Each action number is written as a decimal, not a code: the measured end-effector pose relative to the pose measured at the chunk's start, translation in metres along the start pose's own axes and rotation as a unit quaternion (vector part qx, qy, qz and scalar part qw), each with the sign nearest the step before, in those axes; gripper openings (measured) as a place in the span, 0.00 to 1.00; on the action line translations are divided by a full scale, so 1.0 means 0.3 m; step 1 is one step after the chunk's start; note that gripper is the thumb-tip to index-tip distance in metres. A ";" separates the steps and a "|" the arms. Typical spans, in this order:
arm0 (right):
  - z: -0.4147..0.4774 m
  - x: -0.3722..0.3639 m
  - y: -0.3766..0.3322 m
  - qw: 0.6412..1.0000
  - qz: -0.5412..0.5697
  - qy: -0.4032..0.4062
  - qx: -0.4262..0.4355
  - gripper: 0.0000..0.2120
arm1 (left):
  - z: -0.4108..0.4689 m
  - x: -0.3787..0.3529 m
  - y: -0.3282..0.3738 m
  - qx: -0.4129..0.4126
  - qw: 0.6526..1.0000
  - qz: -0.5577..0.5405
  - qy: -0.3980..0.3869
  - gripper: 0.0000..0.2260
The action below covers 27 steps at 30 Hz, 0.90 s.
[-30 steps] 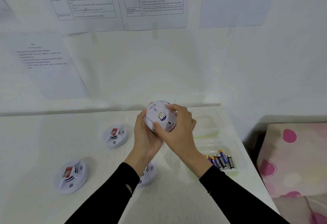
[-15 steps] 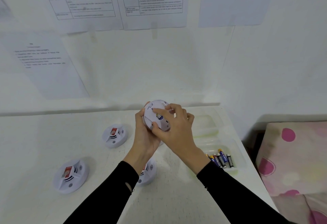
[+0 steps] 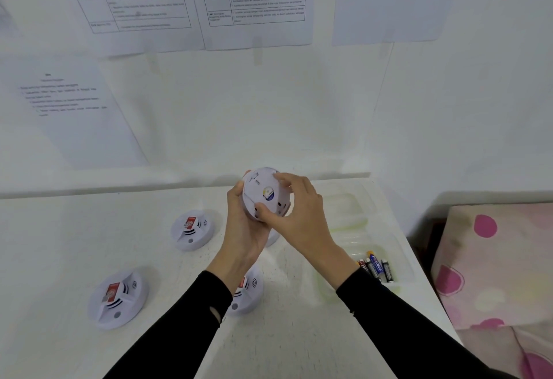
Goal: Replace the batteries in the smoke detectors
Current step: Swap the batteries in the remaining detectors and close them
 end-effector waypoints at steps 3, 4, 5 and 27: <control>-0.007 -0.006 0.006 1.000 -0.004 0.016 -0.001 0.30 | 0.004 0.005 -0.008 0.001 1.000 -0.017 0.009 0.24; -0.009 -0.006 0.009 1.000 -0.014 0.027 -0.003 0.31 | 0.005 0.005 -0.010 -0.001 1.000 -0.021 0.011 0.23; -0.011 -0.004 0.013 0.999 -0.023 0.038 -0.006 0.31 | 0.008 0.006 -0.011 -0.004 1.000 -0.025 0.009 0.21; -0.045 -0.047 0.045 0.987 0.007 0.051 -0.152 0.29 | 0.026 0.040 -0.043 0.005 1.000 0.024 0.014 0.23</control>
Point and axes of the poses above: each hand's wrist, its own z-axis towards the middle knuckle, its own x-axis out of the back of the hand, y = z × x, the point moved 6 cm from there along z, towards the middle knuckle, and after that the axes turned 8 degrees about -x, right-handed, at the moved point
